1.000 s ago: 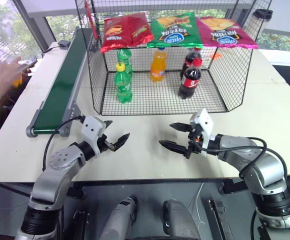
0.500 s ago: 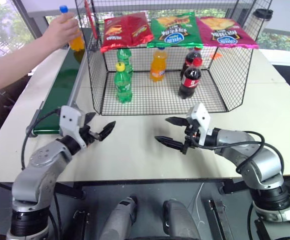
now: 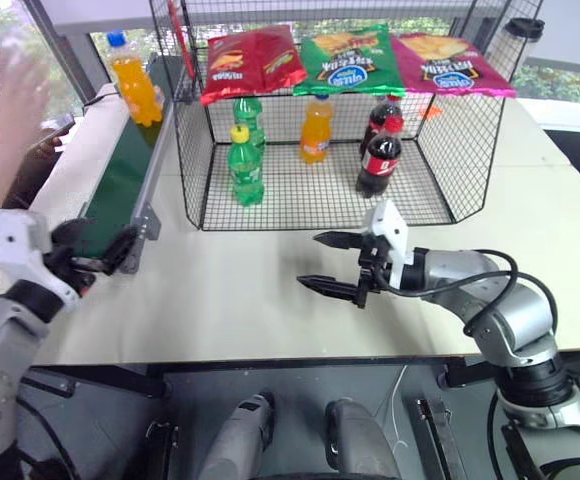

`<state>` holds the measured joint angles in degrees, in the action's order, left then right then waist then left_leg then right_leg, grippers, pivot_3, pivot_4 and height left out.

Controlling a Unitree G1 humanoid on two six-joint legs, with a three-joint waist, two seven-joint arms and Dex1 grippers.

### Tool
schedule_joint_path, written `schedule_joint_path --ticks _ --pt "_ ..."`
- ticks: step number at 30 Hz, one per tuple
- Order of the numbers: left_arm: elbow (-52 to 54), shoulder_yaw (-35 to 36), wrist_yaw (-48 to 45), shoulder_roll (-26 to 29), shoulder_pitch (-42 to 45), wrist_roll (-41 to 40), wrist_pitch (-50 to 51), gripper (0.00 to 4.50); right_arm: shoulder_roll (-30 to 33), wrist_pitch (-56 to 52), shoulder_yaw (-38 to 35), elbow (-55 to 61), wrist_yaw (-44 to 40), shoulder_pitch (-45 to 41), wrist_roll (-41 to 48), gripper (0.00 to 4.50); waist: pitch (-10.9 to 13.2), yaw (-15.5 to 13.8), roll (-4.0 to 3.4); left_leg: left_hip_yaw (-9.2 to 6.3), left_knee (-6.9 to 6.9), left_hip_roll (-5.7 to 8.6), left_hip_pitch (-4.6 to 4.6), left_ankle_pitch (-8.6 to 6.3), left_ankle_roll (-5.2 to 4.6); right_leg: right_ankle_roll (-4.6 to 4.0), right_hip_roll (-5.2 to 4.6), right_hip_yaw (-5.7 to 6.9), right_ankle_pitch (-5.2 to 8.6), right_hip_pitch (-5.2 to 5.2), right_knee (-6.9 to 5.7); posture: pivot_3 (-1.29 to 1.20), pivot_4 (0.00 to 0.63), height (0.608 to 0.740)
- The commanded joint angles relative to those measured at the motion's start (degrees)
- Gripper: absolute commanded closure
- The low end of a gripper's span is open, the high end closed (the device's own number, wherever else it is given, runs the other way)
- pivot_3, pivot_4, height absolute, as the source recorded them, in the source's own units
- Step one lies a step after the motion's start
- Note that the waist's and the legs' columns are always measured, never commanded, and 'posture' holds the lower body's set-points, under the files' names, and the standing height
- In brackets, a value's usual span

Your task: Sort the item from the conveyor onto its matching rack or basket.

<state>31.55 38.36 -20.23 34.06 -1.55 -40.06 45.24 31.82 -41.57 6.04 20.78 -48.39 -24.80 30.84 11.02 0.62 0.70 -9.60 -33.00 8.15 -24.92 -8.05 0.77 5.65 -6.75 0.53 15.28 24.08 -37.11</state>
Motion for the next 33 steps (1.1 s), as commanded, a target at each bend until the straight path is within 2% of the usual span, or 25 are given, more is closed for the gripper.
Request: schedule_joint_path --ticks 1,10,33 --pt "-2.8 3.3 -0.1 1.1 -1.2 2.5 -3.9 0.00 -0.6 1.9 0.2 0.2 -1.1 -1.5 0.4 0.05 0.0 0.0 0.00 0.01 0.00 0.00 0.00 -0.01 -0.01 0.00 0.00 0.00 0.00 0.00 0.00 0.00 0.150 0.739" --pt "-8.1 1.7 0.3 0.7 -0.6 5.4 -8.6 0.00 -1.2 2.2 0.3 0.1 -1.6 -3.3 0.4 0.05 0.0 0.0 0.01 0.03 0.00 -0.02 -0.04 -0.02 -0.01 -0.01 0.00 -0.04 0.00 0.03 0.01 0.00 0.150 0.739" --pt "-11.3 -3.6 2.5 -0.5 3.4 8.4 -12.0 0.00 -0.6 1.2 -0.4 1.8 -0.8 -2.9 0.6 0.05 0.0 0.0 0.03 0.04 -0.01 -0.02 -0.20 -0.01 -0.02 0.01 0.02 -0.04 -0.05 0.25 -0.01 0.00 0.150 0.739"
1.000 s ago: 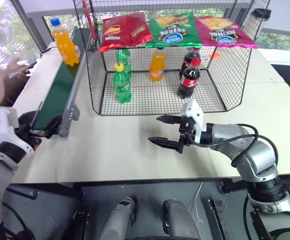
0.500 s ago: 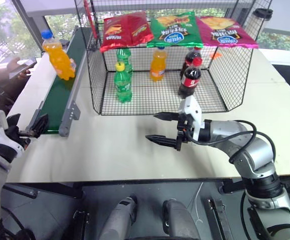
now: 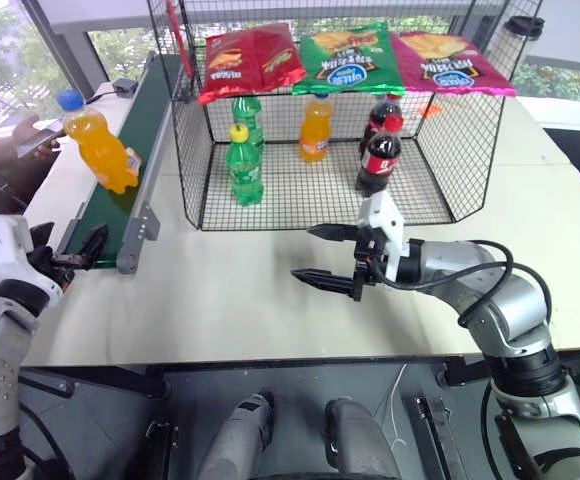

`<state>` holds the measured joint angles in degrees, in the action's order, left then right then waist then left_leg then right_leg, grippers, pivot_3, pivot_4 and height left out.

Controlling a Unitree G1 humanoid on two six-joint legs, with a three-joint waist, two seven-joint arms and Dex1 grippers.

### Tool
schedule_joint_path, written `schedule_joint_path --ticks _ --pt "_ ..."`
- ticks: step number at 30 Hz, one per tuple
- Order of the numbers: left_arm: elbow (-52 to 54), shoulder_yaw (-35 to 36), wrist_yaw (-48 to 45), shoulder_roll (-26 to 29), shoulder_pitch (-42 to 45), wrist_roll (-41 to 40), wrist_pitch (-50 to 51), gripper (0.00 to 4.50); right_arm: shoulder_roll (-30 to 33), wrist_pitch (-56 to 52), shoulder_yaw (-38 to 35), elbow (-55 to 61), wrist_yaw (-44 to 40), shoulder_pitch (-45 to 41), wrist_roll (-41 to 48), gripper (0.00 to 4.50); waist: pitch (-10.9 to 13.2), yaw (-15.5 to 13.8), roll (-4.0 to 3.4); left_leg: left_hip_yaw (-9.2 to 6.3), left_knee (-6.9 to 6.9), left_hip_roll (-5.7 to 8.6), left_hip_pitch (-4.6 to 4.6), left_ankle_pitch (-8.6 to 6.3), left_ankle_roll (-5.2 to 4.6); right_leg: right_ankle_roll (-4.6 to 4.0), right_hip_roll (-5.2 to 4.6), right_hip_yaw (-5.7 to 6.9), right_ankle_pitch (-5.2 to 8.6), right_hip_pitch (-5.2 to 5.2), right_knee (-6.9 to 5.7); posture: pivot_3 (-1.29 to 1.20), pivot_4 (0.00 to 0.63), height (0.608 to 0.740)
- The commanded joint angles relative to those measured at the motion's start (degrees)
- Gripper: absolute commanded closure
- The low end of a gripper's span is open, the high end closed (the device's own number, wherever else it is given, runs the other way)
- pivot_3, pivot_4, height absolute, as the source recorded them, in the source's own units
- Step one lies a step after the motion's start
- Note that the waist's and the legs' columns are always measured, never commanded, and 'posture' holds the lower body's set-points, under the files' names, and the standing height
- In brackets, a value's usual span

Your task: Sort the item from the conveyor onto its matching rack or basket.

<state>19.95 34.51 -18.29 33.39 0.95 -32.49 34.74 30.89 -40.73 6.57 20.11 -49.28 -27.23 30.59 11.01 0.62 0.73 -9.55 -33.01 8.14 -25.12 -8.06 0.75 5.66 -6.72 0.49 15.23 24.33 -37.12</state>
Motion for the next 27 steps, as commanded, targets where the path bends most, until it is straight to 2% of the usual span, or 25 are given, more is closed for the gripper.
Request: schedule_joint_path --ticks 1,20,22,24,25,27 --pt "0.2 0.2 0.6 0.2 1.0 0.9 -1.6 0.00 0.4 0.4 -0.9 2.5 0.1 -0.5 0.9 0.05 0.0 0.0 0.00 0.00 0.00 0.00 0.00 0.00 0.00 0.00 0.00 0.00 0.00 0.00 0.00 0.00 0.150 0.739" --pt "-2.2 -4.1 -0.8 -2.1 1.3 4.0 -5.7 0.00 0.9 -0.6 -1.0 2.7 0.8 -0.9 0.8 0.05 0.0 0.0 0.01 0.00 -0.01 0.00 0.00 0.00 0.00 0.04 0.01 0.00 -0.03 -0.01 0.00 0.00 0.150 0.739" --pt "-2.0 -3.9 -2.4 -2.5 0.3 3.3 -6.7 0.55 1.0 -0.6 -1.1 2.7 1.0 -1.0 0.7 0.00 0.0 0.0 0.01 0.01 -0.01 0.00 0.00 0.00 0.00 0.05 0.01 0.00 -0.04 0.00 0.00 0.00 0.150 0.739" --pt "-1.6 -3.2 -3.5 -2.8 -0.1 1.8 -6.8 1.37 1.1 -0.7 -1.1 2.8 1.1 -1.0 0.8 0.00 0.0 0.0 0.01 0.01 -0.01 0.00 0.00 0.00 0.00 0.05 0.01 0.00 -0.04 0.00 0.00 0.00 0.150 0.739" --pt "-1.4 -3.0 -3.8 -2.8 -0.2 1.3 -6.9 1.52 1.1 -0.7 -1.1 2.8 1.1 -0.9 0.8 0.00 0.0 -0.1 0.01 0.01 -0.01 0.00 0.00 0.00 0.00 0.04 0.01 0.00 -0.04 0.00 0.00 0.00 0.150 0.739" --pt "-0.2 -2.3 -4.3 -1.8 0.5 -1.6 -3.7 1.52 1.3 -0.7 -1.1 3.1 1.2 -0.8 0.8 0.00 0.0 -0.4 0.02 -0.01 -0.03 0.00 0.00 0.01 0.00 0.03 0.01 0.00 -0.05 -0.01 -0.02 0.00 0.150 0.739"
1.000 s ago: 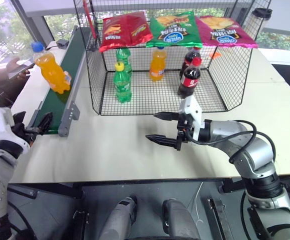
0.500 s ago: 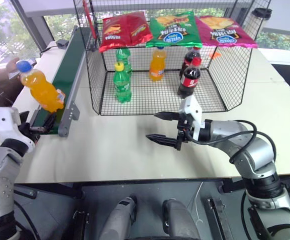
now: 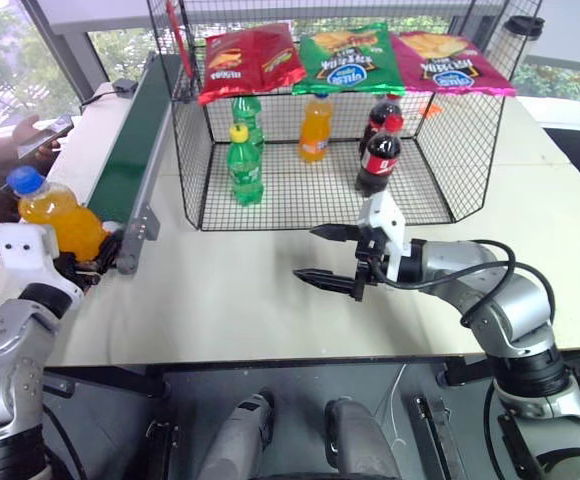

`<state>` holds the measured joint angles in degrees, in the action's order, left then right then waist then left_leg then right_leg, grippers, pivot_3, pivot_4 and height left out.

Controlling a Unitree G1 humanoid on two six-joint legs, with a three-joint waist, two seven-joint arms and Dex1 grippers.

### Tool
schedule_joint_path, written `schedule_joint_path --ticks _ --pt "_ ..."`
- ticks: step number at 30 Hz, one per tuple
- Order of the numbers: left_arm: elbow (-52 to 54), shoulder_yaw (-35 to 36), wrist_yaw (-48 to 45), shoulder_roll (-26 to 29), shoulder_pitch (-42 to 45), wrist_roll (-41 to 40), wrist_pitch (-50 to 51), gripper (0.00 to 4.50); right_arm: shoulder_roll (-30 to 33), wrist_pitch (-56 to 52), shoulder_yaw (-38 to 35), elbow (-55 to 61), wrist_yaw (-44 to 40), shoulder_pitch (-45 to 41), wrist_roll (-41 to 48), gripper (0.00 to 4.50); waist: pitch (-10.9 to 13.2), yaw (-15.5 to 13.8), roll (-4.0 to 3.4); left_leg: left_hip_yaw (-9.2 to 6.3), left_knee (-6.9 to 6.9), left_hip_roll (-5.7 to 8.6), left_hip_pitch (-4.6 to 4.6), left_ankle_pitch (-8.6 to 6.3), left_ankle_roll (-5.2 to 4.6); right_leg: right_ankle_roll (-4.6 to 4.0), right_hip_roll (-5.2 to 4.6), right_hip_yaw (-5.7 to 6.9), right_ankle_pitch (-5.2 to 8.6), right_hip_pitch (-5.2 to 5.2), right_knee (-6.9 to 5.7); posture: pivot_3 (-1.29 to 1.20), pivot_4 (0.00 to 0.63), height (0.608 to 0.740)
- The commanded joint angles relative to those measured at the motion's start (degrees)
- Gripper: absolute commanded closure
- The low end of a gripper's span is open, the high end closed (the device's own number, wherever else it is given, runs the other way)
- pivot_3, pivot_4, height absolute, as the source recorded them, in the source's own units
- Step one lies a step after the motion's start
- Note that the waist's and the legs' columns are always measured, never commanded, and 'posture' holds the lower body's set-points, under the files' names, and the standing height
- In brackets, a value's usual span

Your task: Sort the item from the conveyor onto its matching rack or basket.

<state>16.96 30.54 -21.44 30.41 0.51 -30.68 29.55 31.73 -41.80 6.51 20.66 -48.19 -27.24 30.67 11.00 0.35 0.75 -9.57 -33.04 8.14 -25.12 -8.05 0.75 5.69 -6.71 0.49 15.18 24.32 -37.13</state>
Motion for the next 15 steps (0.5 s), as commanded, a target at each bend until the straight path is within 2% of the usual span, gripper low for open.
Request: schedule_joint_path --ticks 1,7,12,15 --pt "3.1 1.9 -1.2 1.6 1.3 -4.3 2.3 1.52 0.5 0.3 -1.0 2.7 0.1 -0.7 0.8 0.00 0.0 -0.2 0.00 0.00 -0.01 0.00 0.00 0.00 0.00 0.00 0.00 0.00 0.00 -0.01 0.00 0.00 0.150 0.739" --pt "3.7 -0.1 -5.4 5.5 6.6 -9.9 6.1 1.52 0.3 -0.9 -1.2 3.2 0.3 -1.8 1.9 0.00 0.0 -1.1 0.06 0.00 -0.06 0.00 -0.03 0.00 0.00 0.00 0.03 0.00 -0.01 0.02 0.00 0.00 0.150 0.739" --pt "3.5 -10.3 -13.3 8.6 11.8 -8.3 6.1 1.52 0.6 -0.7 -0.2 3.8 -0.9 -3.0 2.2 0.00 0.0 -1.0 0.06 0.07 -0.06 0.01 -0.11 0.01 0.00 0.02 0.01 -0.03 -0.04 0.07 0.04 0.00 0.150 0.739" --pt "3.1 -19.3 -18.6 7.9 16.9 -6.1 4.2 1.52 0.4 -0.8 0.3 3.9 -1.5 -4.1 2.2 0.00 0.0 -0.9 0.07 0.09 -0.06 0.01 -0.14 0.01 -0.01 0.07 0.02 -0.05 -0.07 0.10 0.06 0.00 0.150 0.739"
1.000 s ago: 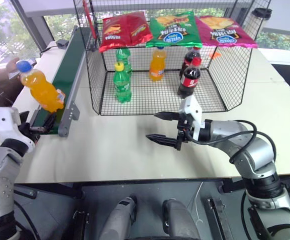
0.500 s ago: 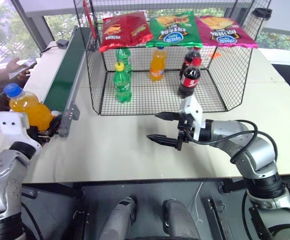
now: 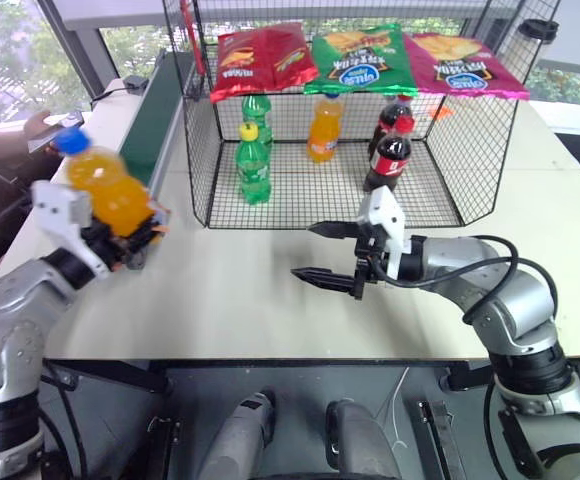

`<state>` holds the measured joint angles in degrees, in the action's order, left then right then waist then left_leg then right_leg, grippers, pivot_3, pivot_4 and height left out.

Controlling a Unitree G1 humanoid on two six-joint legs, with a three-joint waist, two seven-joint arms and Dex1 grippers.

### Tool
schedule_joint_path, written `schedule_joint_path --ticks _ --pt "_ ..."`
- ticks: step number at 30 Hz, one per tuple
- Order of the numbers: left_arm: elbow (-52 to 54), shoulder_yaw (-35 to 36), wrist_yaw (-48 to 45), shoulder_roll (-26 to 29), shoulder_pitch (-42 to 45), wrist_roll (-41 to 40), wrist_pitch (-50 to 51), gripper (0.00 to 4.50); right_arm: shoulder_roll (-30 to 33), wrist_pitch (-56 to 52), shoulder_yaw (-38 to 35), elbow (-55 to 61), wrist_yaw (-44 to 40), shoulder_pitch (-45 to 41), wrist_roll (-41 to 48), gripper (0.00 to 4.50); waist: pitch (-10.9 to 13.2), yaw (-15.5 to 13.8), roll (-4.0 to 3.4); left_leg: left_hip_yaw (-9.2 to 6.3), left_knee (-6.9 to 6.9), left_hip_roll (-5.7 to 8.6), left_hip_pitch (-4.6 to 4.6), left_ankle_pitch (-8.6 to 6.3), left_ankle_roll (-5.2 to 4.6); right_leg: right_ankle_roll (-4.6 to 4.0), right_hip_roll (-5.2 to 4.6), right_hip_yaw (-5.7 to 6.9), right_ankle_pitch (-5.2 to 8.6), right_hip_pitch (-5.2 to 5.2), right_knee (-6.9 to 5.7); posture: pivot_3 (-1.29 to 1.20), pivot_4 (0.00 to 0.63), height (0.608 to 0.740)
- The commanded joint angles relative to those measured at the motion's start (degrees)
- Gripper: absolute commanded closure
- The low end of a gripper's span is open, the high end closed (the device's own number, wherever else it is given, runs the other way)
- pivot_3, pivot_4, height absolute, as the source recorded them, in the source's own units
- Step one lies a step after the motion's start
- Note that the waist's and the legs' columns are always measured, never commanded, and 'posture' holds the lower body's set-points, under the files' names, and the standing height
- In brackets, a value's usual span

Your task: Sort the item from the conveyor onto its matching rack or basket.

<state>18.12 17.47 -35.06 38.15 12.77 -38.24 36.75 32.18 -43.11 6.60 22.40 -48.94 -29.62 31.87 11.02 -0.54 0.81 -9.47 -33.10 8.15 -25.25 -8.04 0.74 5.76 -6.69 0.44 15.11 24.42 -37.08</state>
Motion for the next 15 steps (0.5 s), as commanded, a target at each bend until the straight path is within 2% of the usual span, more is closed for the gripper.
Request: schedule_joint_path --ticks 1,7,15 --pt "1.5 -8.7 -6.3 -0.4 6.2 2.2 -3.6 1.52 -0.2 0.5 0.2 2.1 -0.7 -2.0 1.0 0.00 0.0 0.0 0.01 -0.01 0.00 0.00 -0.01 0.00 0.00 0.07 0.01 0.00 -0.04 0.01 -0.01 0.00 0.150 0.739" --pt "-1.8 -18.7 -11.3 -4.9 11.8 6.7 -7.6 1.52 -0.4 0.5 0.0 2.1 -0.2 -2.5 0.8 0.00 0.0 0.4 0.01 0.01 -0.01 -0.01 -0.02 0.07 -0.11 0.15 0.01 -0.01 -0.10 0.02 -0.02 0.00 0.150 0.739" --pt "-5.7 -24.4 -17.0 -7.4 12.9 11.2 -12.6 1.52 -0.3 0.3 -0.9 1.8 1.9 -3.5 0.5 0.00 0.0 1.2 0.01 0.00 -0.03 -0.01 -0.02 0.09 -0.14 0.19 0.01 -0.01 -0.12 0.03 -0.02 0.00 0.150 0.739"
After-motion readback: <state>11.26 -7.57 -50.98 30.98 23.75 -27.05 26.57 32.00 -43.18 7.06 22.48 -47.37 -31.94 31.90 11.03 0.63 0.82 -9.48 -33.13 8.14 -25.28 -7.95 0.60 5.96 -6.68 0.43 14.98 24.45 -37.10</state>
